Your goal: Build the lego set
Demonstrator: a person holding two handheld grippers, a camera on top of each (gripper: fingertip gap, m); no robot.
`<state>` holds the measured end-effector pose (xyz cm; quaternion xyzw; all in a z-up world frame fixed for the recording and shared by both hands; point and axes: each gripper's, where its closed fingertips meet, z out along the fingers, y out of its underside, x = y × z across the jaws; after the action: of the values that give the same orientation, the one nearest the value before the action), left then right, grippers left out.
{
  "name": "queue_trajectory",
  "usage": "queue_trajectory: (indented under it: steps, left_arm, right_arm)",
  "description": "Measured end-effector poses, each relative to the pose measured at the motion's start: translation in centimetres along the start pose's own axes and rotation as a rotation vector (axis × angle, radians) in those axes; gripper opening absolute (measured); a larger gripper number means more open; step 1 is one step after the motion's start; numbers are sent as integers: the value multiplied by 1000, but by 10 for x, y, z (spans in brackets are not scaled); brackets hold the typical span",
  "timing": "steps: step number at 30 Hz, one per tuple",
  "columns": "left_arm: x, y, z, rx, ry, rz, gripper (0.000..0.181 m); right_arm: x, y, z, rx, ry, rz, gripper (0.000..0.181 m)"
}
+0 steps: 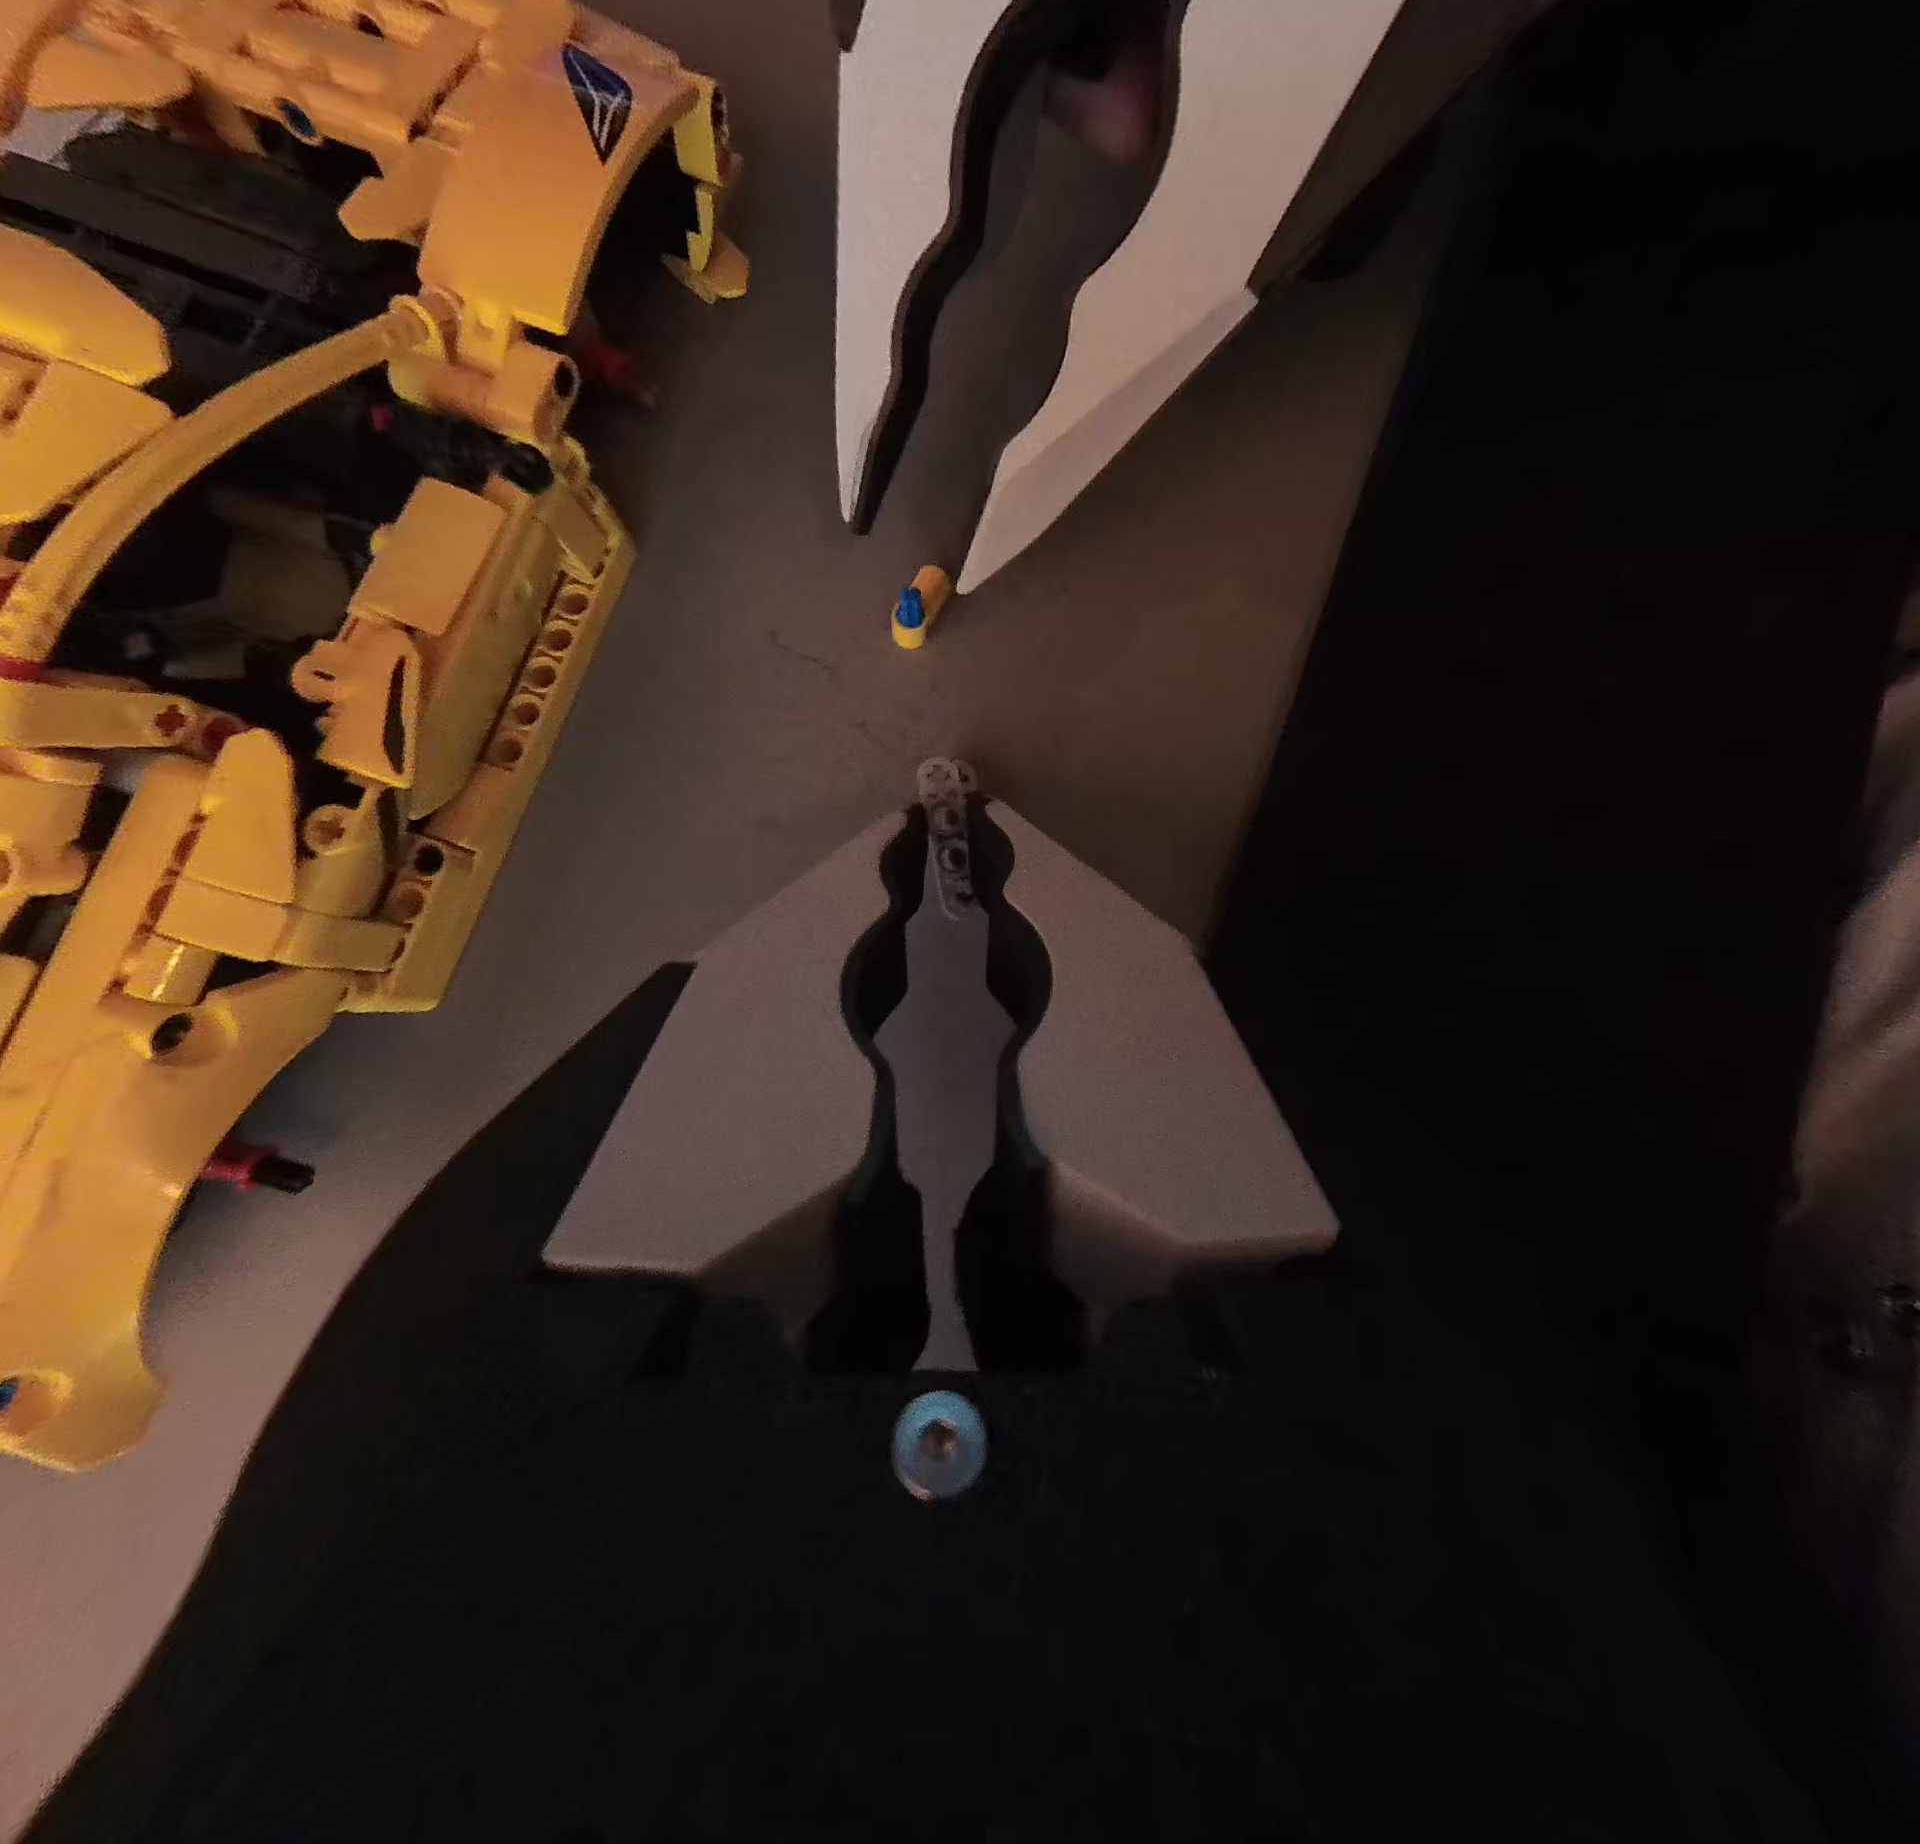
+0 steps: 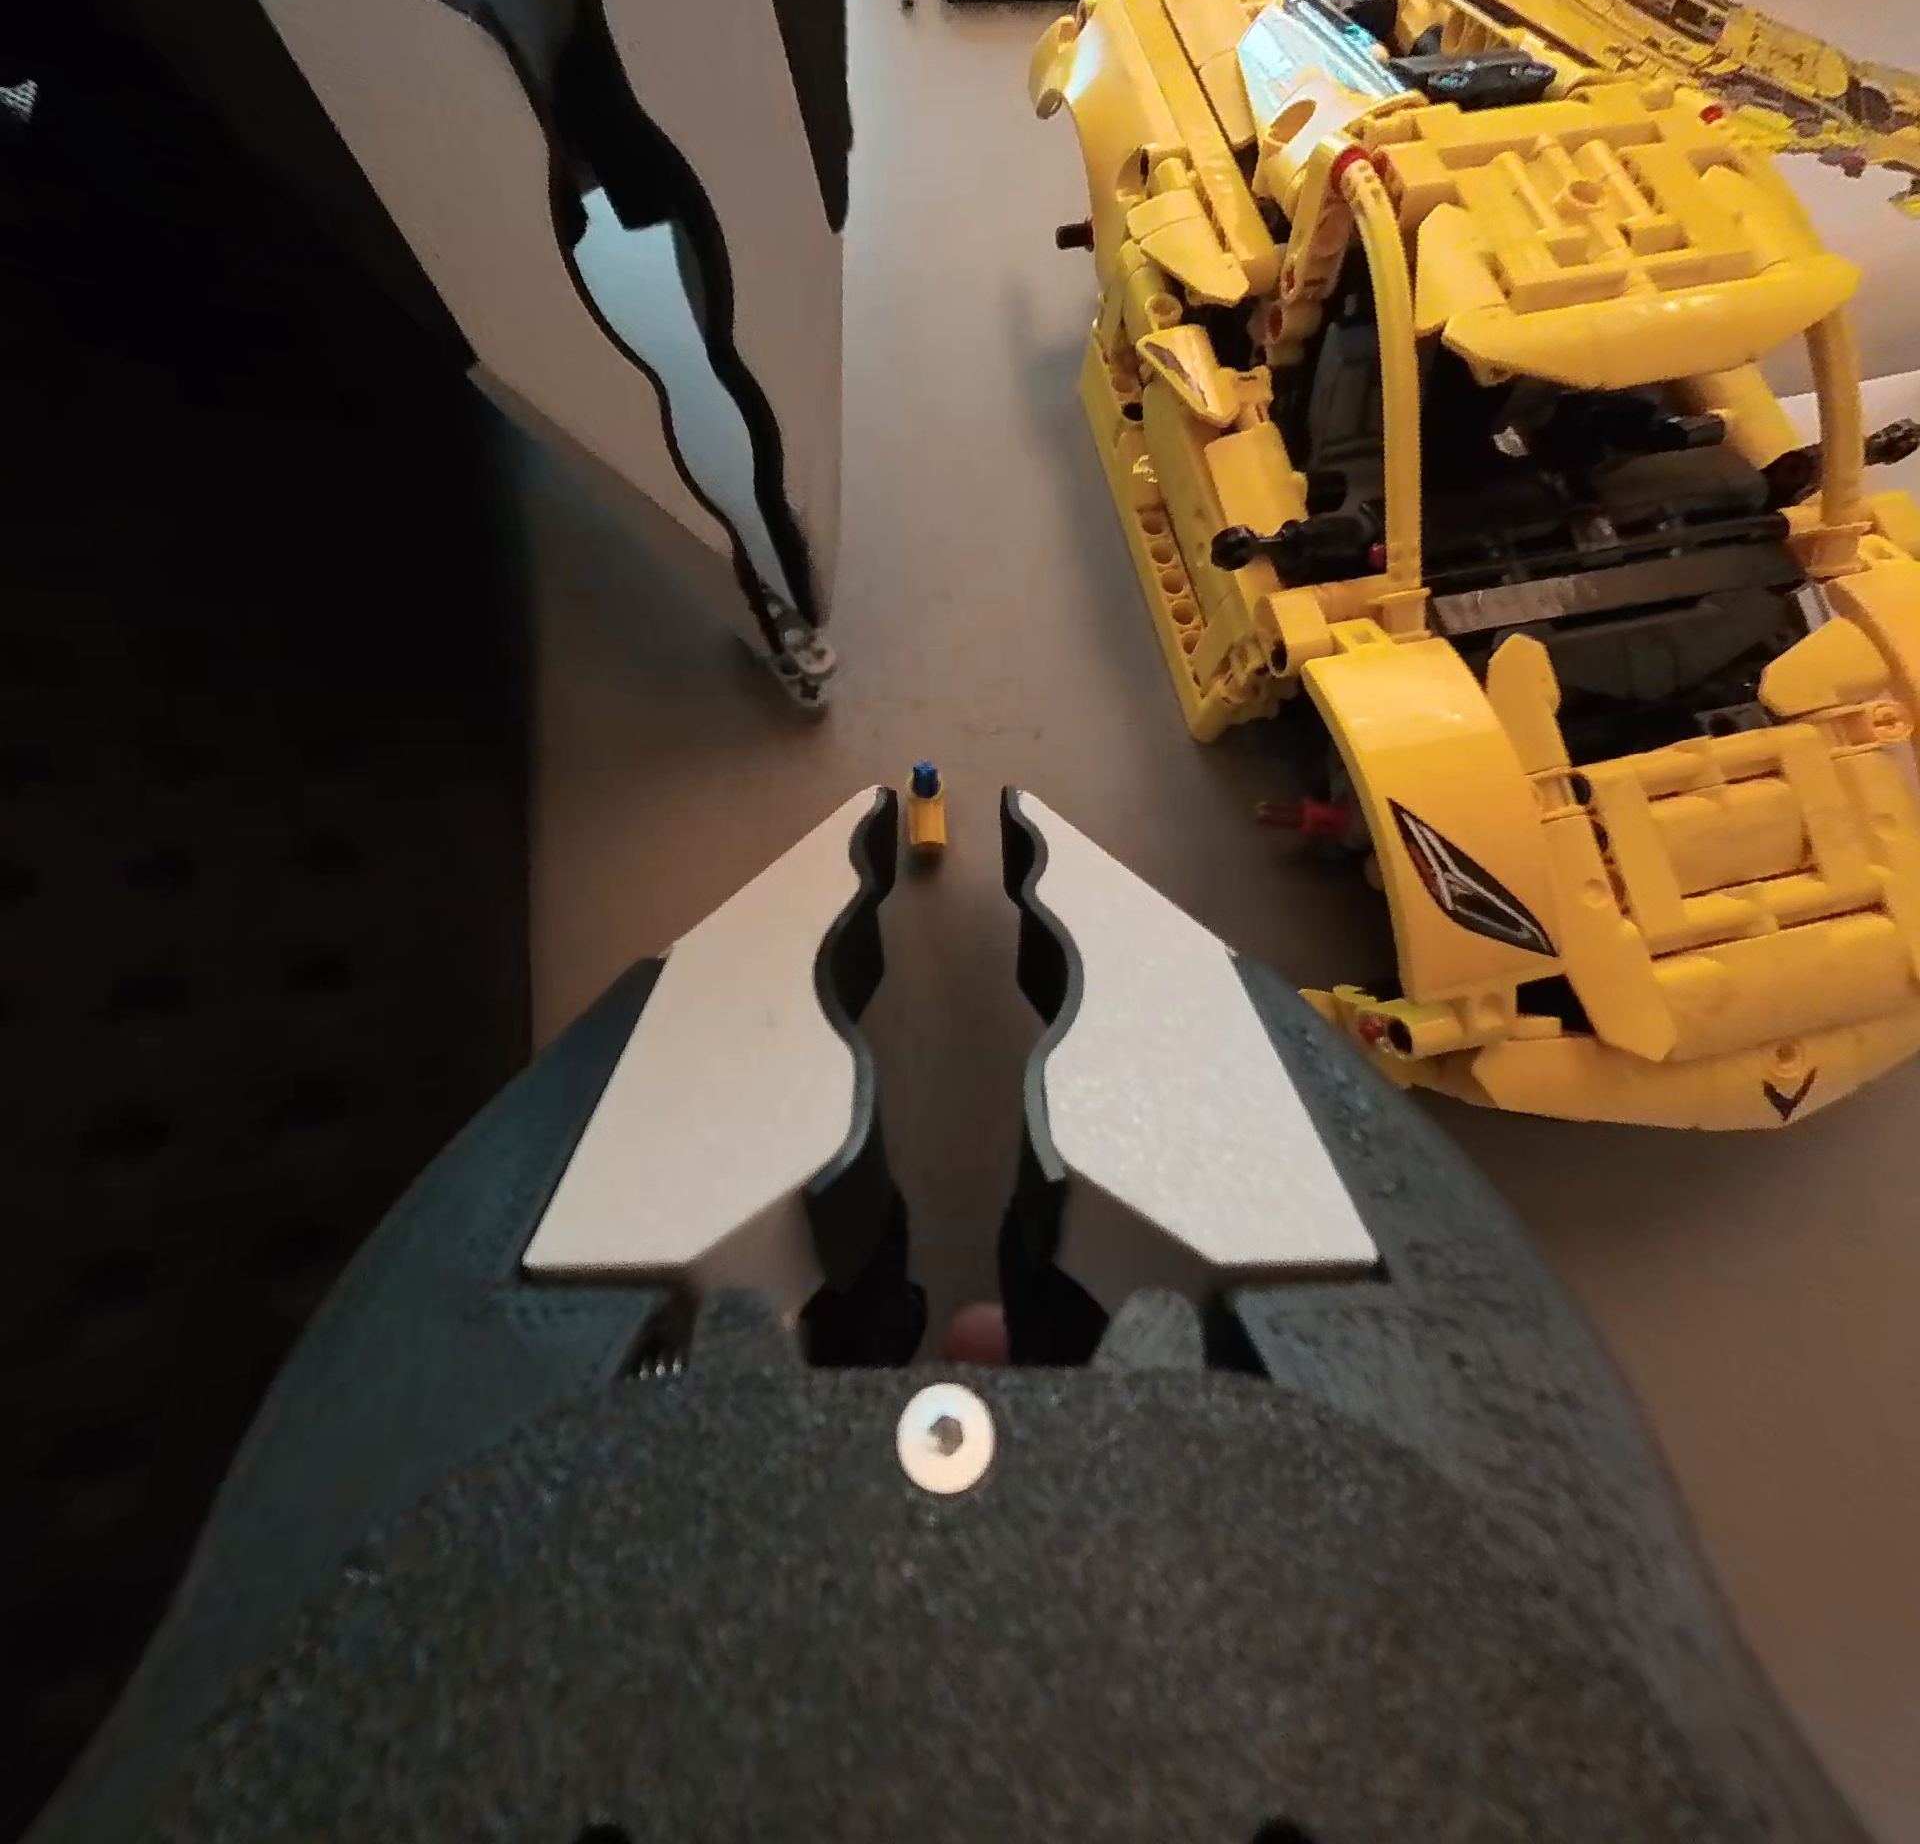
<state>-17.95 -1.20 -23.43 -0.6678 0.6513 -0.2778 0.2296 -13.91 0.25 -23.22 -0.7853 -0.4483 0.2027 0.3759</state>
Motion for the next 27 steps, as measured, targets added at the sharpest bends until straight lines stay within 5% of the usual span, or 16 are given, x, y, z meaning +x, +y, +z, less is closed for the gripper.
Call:
queue_trajectory:
  steps: [27]
  left_arm:
    - [3,7,7,-40,8,33,14]
  right_arm:
    - [-3,6,2,-23,-12,3,19]
